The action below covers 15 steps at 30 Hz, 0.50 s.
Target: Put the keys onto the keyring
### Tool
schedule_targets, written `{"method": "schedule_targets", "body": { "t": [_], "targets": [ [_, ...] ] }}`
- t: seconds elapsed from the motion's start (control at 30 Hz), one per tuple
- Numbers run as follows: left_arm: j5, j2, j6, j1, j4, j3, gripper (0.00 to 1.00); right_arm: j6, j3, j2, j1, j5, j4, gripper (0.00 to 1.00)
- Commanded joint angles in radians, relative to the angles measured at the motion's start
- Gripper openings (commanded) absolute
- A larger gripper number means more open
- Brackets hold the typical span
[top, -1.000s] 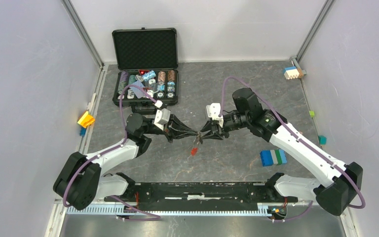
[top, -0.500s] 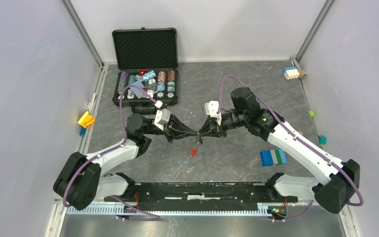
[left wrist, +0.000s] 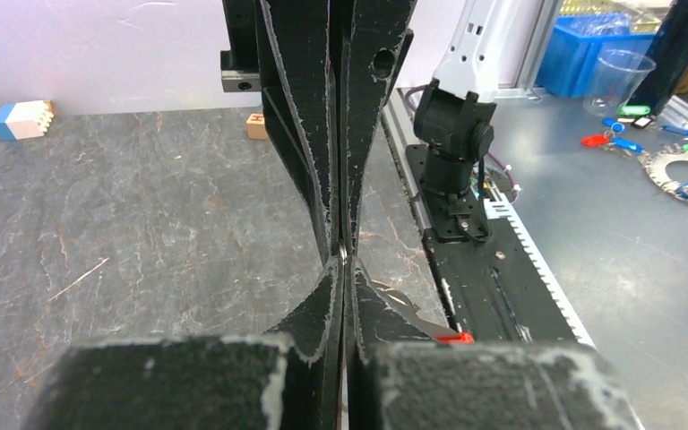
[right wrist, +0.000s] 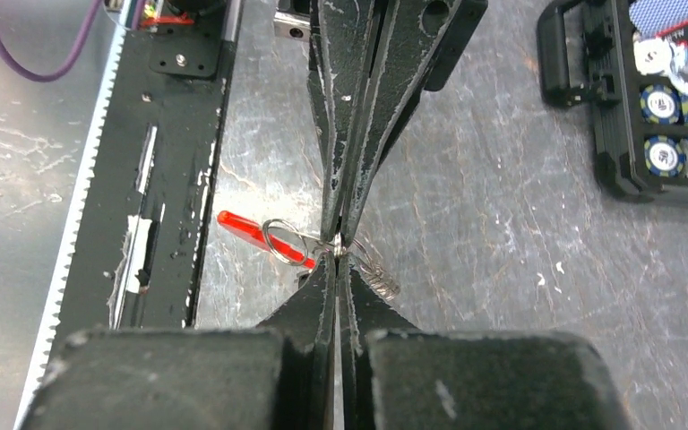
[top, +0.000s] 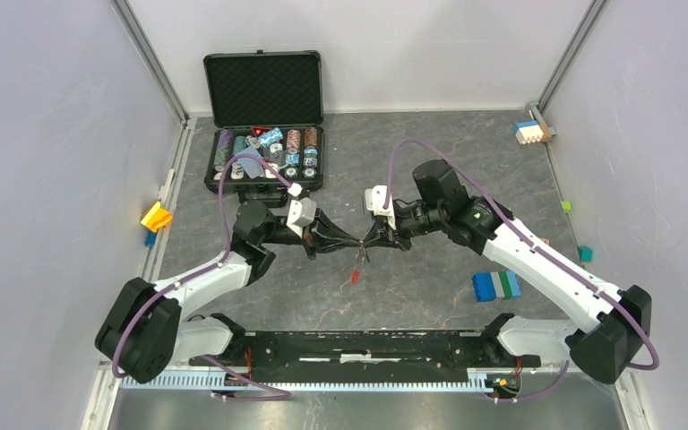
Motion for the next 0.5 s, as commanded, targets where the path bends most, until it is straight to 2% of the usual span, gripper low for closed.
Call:
{"method": "schedule_targets", "body": {
  "t": [0.0, 0.13, 0.47],
  "targets": [
    [0.030, -0.007, 0.194, -0.001, -0.234, 0.062, 0.03, -0.043, 0.120, 0.015, 0.025, 0.105, -0.070, 0.00],
    [0.016, 0.002, 0.297, -0.002, -0.408, 0.133, 0.12, -0.070, 0.177, 0.048, 0.058, 0.180, -0.152, 0.00],
    [0.010, -0.013, 0.557, -0.001, -0.821, 0.281, 0.54, -0.106, 0.231, 0.099, 0.123, 0.313, -0.227, 0.00]
  ]
}}
